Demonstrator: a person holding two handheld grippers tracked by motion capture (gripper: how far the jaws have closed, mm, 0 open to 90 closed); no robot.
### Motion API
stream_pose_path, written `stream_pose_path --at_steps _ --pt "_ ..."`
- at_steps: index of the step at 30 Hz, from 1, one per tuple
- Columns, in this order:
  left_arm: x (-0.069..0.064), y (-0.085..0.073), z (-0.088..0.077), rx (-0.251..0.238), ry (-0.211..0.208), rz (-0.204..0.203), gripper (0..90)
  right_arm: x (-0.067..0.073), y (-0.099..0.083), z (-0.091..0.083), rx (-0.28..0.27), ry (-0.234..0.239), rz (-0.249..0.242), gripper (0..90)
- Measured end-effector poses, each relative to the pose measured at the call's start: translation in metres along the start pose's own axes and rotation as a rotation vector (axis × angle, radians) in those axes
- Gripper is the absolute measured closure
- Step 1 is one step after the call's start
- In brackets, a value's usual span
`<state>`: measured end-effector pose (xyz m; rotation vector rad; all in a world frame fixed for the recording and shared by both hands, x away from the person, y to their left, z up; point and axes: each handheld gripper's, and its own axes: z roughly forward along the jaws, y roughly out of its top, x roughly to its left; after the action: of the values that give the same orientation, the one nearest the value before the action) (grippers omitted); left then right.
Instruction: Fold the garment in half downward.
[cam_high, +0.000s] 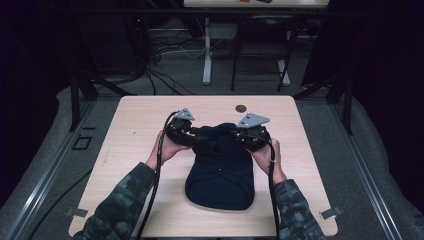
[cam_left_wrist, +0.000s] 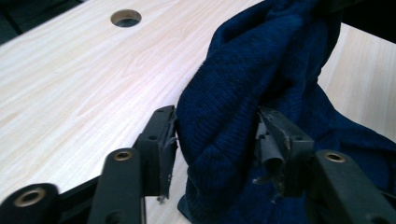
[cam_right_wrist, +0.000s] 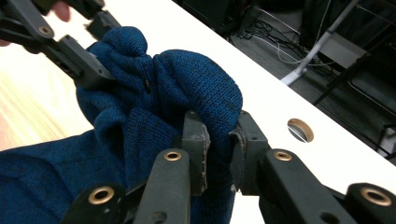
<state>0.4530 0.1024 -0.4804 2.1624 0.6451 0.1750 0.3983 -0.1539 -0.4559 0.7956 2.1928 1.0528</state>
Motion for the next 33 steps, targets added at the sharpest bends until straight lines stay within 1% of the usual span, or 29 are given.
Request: stream_pose_path --at_steps 1,2,3,5,6,7,8,9,10,11,12,13,16,17,18,19,20,21,23,25,29,30,32,33 --pt "0.000 0.000 0.002 0.002 -0.003 0.005 51.8 -0.001 0.000 0.000 0.005 0.006 -0.001 77.3" --pt "-0.002 0.000 0.002 0.005 0.004 0.010 56.6 -0.001 0.000 0.000 0.004 0.010 -0.001 77.0" --pt "-0.004 0.000 0.002 0.002 0.015 0.021 56.6 -0.001 0.000 0.000 0.004 0.010 -0.001 77.0" --pt "-0.008 0.000 0.001 -0.005 0.035 0.040 63.5 -0.001 -0.002 -0.004 0.019 0.036 0.002 75.1" --pt "-0.011 0.000 0.001 -0.013 0.044 0.052 64.1 -0.002 -0.003 -0.006 0.023 0.052 0.009 74.3" --pt "-0.013 0.000 0.000 -0.009 0.058 0.072 64.1 -0.002 -0.003 -0.006 0.023 0.052 0.009 74.3" --pt "-0.015 0.000 0.000 -0.014 0.067 0.090 64.6 -0.003 -0.004 -0.007 0.037 0.064 0.007 73.8" --pt "-0.016 0.000 -0.001 -0.016 0.063 0.094 64.8 -0.004 -0.006 -0.010 0.045 0.080 0.017 73.2" --pt "-0.017 0.001 -0.001 -0.015 0.067 0.103 64.8 -0.004 -0.006 -0.010 0.045 0.080 0.017 73.2" --pt "-0.019 0.002 -0.002 -0.014 0.069 0.113 64.7 -0.005 -0.008 -0.012 0.047 0.092 0.030 72.8" --pt "-0.020 0.002 -0.002 -0.017 0.067 0.116 64.7 -0.005 -0.008 -0.012 0.047 0.092 0.030 72.8" --pt "-0.022 0.003 -0.002 -0.016 0.069 0.122 64.2 -0.006 -0.010 -0.015 0.064 0.103 0.033 72.3" --pt "-0.026 0.003 -0.002 -0.006 0.066 0.125 62.4 -0.004 -0.015 -0.017 0.064 0.104 0.035 71.5" --pt "-0.028 0.003 -0.002 -0.004 0.062 0.128 61.9 -0.003 -0.017 -0.017 0.084 0.107 0.033 71.3" --pt "-0.030 0.002 -0.002 -0.004 0.059 0.135 61.7 -0.002 -0.021 -0.018 0.087 0.106 0.035 71.3" --pt "-0.032 0.001 -0.002 -0.002 0.057 0.142 61.7 0.000 -0.028 -0.019 0.096 0.118 0.043 71.4" --pt "-0.034 0.000 -0.002 -0.001 0.053 0.151 61.7 0.000 -0.028 -0.019 0.096 0.118 0.043 71.4" --pt "-0.037 -0.001 -0.002 0.001 0.051 0.160 61.9 0.002 -0.035 -0.021 0.092 0.122 0.056 71.5" --pt "-0.040 -0.002 -0.002 0.014 0.048 0.174 61.9 0.003 -0.040 -0.022 0.091 0.131 0.067 71.4" --pt "-0.042 -0.004 -0.002 0.012 0.043 0.167 61.9 0.005 -0.043 -0.023 0.089 0.131 0.070 71.3" --pt "-0.047 -0.008 -0.004 0.009 0.040 0.167 61.2 0.009 -0.046 -0.027 0.091 0.136 0.064 71.1" --pt "-0.049 -0.011 -0.005 -0.002 0.039 0.159 59.2 0.011 -0.048 -0.029 0.087 0.141 0.064 71.1" --pt "-0.050 -0.013 -0.006 -0.006 0.032 0.155 59.0 0.013 -0.049 -0.030 0.087 0.144 0.061 70.9" --pt "-0.051 -0.016 -0.007 -0.006 0.032 0.159 59.1 0.014 -0.050 -0.030 0.089 0.144 0.055 70.6"
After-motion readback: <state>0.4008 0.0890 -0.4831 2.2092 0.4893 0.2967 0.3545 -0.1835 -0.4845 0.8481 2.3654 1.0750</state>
